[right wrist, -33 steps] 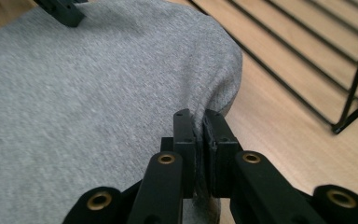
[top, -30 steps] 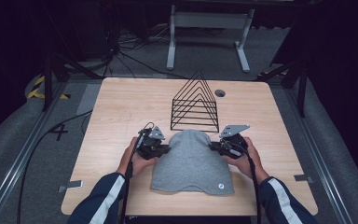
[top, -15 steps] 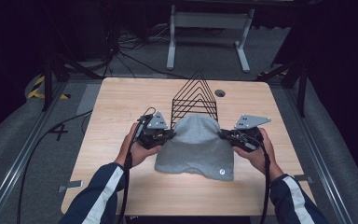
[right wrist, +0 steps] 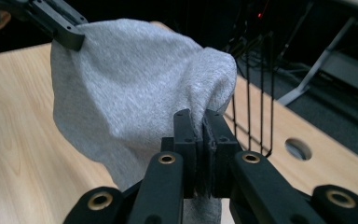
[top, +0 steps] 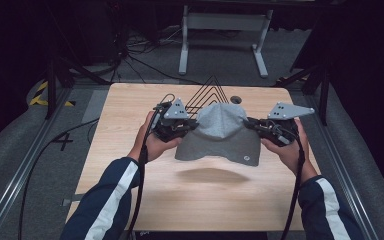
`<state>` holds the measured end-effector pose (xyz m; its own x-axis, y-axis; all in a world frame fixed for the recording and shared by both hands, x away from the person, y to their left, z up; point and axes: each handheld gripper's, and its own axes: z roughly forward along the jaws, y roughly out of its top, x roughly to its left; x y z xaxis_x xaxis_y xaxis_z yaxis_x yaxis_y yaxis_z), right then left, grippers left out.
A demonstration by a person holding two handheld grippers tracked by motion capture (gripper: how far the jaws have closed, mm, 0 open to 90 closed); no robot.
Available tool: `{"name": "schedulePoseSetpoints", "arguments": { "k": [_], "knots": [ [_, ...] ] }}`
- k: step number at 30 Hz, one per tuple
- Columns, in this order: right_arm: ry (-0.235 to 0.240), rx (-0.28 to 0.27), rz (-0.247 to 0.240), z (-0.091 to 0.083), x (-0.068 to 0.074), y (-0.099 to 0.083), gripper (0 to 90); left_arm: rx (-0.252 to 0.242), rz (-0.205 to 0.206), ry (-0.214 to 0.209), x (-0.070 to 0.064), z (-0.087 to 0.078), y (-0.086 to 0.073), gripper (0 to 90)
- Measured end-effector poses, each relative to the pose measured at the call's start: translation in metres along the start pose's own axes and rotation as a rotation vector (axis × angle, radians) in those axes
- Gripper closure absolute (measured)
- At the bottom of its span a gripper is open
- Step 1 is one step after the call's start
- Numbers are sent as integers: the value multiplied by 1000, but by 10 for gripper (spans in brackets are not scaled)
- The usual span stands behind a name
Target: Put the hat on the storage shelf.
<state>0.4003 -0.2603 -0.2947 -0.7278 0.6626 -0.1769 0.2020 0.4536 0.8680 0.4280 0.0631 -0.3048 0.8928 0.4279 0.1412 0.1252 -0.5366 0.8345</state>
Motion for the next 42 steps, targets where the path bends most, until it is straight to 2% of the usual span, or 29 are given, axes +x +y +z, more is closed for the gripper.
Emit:
{"name": "schedulePoseSetpoints", "arguments": {
  "k": [2,3,5,8,11,13,17,18,21,29,35,38,42],
  "knots": [
    [0,-9,1,-1,-1,3,852,-4,2,0,1,-1,4,856],
    [-7,-23,-4,-5,-4,11,852,-29,-4,7,5,-5,12,856],
    [-14,-32,-6,-8,-6,16,852,-37,1,14,8,-8,18,855],
    [-31,-65,-2,-16,-17,34,852,-75,5,34,18,-17,33,856],
    [-25,-98,2,-22,-28,50,852,-92,5,56,28,-22,46,857],
    [-41,-104,3,-23,-36,61,853,-109,2,69,34,-24,53,857],
    [-66,-115,-9,-24,-44,77,853,-125,-5,91,47,-28,70,857],
    [-66,-115,-9,-24,-44,77,853,-125,-5,91,47,-28,70,857],
    [-86,-131,-8,-22,-52,92,853,-132,3,122,56,-31,83,857],
    [-114,-140,-7,-9,-62,110,853,-151,-26,165,77,-32,90,857],
    [-133,-143,-1,3,-70,117,854,-155,-48,177,90,-28,92,857],
    [-134,-137,1,9,-72,119,854,-148,-46,188,95,-25,93,857],
    [-137,-138,12,14,-76,119,854,-143,-58,184,101,-19,92,857]
  ]
}}
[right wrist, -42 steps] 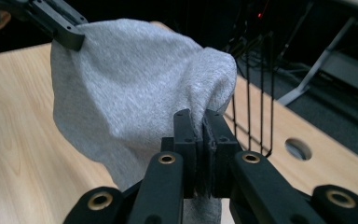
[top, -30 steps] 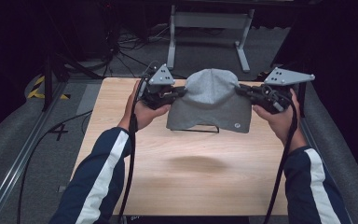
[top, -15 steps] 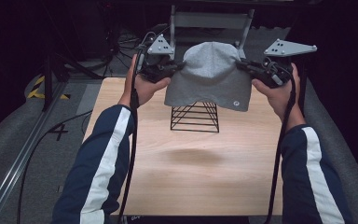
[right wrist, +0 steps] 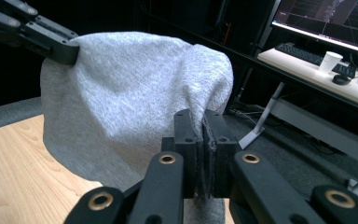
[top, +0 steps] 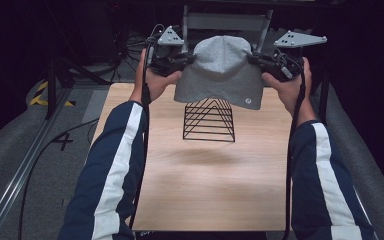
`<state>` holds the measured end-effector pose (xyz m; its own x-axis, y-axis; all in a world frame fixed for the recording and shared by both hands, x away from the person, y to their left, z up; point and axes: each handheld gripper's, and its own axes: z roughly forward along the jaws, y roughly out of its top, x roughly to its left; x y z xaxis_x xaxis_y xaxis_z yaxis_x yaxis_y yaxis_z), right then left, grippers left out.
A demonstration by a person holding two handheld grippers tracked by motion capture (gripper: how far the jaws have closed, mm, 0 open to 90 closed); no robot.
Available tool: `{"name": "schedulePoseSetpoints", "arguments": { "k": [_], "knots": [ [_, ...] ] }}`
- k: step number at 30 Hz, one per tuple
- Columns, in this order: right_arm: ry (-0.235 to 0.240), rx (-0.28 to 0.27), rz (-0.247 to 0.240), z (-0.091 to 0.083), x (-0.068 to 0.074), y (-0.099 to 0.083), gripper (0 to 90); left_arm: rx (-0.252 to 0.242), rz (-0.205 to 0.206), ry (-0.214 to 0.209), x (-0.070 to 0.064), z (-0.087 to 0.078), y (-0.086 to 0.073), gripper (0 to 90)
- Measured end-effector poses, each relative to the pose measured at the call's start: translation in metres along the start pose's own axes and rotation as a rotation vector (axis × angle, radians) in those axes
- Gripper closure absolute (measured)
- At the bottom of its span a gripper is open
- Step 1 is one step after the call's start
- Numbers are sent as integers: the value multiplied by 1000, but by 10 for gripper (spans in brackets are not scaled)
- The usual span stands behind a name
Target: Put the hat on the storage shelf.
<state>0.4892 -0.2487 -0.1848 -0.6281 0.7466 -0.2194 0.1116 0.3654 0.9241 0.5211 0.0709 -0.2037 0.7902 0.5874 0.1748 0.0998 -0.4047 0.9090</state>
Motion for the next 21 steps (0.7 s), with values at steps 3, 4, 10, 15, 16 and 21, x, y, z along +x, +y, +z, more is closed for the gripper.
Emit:
{"name": "schedulePoseSetpoints", "arguments": {
  "k": [3,4,10,15,16,21],
  "knots": [
    [3,11,1,7,-2,-3,854,8,-16,-3,3,6,-4,857],
    [6,16,1,8,-1,-4,854,5,-22,-4,3,8,-6,857],
    [22,21,13,13,-3,-14,854,-1,-47,-29,4,14,-17,857],
    [40,23,8,9,1,-19,854,-12,-44,-43,2,7,-21,857],
    [44,22,7,8,1,-20,854,-20,-45,-43,1,4,-21,857],
    [57,18,-3,0,7,-22,854,-29,-25,-57,-5,-6,-23,857]
  ]
}}
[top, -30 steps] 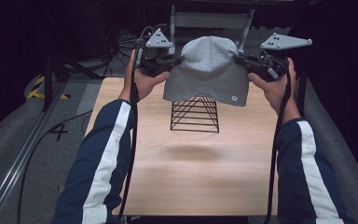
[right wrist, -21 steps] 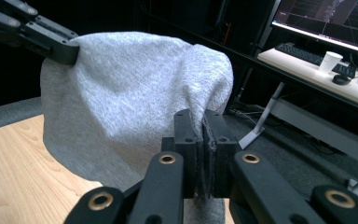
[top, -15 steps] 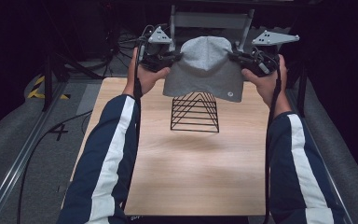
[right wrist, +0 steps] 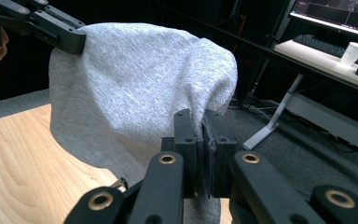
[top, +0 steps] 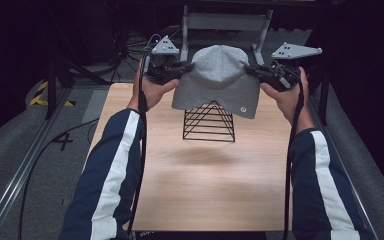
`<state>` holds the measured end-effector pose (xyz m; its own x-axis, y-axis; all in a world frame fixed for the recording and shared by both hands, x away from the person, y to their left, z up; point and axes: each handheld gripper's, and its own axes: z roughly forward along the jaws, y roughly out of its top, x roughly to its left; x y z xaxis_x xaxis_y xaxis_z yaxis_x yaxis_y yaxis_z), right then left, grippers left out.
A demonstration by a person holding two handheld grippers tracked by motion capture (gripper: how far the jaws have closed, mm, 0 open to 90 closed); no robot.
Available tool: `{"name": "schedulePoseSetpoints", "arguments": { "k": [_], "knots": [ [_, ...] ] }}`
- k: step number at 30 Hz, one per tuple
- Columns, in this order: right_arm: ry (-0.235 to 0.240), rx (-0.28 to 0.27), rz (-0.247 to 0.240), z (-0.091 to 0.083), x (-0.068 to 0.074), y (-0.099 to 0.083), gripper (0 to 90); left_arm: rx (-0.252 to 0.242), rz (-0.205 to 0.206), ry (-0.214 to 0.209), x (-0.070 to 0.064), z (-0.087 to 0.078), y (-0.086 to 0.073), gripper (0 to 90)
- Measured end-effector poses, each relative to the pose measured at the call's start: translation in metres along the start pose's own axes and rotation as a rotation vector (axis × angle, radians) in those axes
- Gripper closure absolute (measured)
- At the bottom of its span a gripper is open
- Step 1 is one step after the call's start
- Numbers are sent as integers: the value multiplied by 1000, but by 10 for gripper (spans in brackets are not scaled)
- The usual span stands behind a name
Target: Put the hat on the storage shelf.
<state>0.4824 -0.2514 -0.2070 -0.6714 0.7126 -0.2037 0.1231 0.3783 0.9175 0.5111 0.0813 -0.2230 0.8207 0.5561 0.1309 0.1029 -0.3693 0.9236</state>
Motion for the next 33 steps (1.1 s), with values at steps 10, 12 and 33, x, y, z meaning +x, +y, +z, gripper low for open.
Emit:
{"name": "schedulePoseSetpoints", "arguments": {
  "k": [10,12,33],
  "knots": [
    [7,-19,-20,-9,8,8,854,-26,-5,-9,-5,-13,0,857],
    [7,-18,-29,-11,10,9,854,-25,0,-11,-7,-14,-1,856],
    [18,47,-34,3,15,-13,853,36,-13,-13,-11,5,-30,854]
  ]
}}
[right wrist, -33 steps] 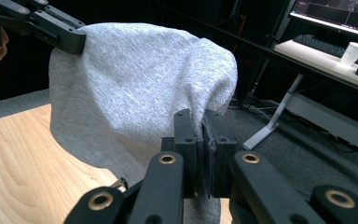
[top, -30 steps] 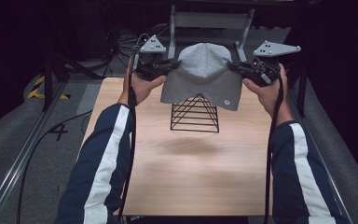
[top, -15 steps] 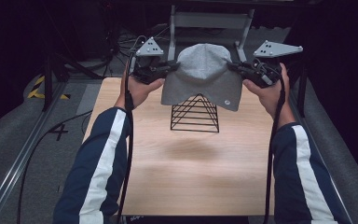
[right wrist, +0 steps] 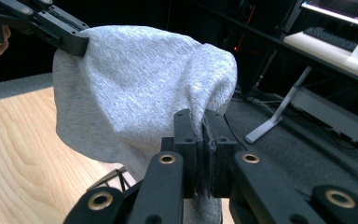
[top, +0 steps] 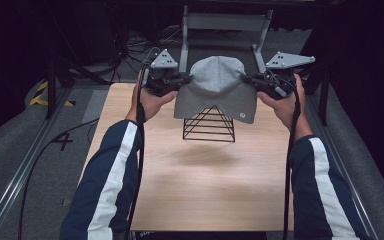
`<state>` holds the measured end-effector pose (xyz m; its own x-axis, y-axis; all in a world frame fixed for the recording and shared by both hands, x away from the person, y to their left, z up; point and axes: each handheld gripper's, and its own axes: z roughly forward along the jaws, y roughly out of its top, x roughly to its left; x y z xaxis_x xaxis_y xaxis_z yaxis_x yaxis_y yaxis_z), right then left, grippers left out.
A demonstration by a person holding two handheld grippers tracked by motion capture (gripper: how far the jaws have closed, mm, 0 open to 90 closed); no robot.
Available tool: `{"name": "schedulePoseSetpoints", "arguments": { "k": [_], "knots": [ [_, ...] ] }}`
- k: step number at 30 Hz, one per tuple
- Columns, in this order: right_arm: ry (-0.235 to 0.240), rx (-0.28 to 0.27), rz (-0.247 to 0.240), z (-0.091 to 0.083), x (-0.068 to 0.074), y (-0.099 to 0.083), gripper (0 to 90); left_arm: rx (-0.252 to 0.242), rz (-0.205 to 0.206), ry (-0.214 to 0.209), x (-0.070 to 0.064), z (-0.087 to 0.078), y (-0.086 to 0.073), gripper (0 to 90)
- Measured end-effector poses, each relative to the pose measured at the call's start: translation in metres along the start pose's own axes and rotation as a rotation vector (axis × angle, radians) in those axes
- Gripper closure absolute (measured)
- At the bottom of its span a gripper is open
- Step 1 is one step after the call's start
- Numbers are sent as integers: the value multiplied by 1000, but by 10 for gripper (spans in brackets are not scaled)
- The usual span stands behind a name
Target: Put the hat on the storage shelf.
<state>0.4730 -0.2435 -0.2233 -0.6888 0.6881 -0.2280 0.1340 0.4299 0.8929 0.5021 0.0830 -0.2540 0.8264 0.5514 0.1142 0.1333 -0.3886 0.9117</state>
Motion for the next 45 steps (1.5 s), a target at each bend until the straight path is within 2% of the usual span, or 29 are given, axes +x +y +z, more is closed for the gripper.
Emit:
{"name": "schedulePoseSetpoints", "arguments": {
  "k": [10,21,26,31,37,44,45],
  "knots": [
    [37,53,6,19,9,-31,853,37,-25,-20,-5,19,-32,851],
    [64,107,38,31,16,-71,853,66,-39,-24,-12,36,-66,850],
    [69,150,41,42,20,-88,853,110,-38,-21,-16,46,-78,850],
    [72,190,50,52,23,-104,853,175,-17,-18,-21,59,-95,850],
    [77,216,60,60,26,-115,852,204,-9,-26,-24,68,-105,849],
    [72,247,68,69,28,-125,851,231,-14,-21,-25,74,-113,844],
    [69,251,69,69,28,-127,850,232,-8,-10,-25,73,-114,844]
  ]
}}
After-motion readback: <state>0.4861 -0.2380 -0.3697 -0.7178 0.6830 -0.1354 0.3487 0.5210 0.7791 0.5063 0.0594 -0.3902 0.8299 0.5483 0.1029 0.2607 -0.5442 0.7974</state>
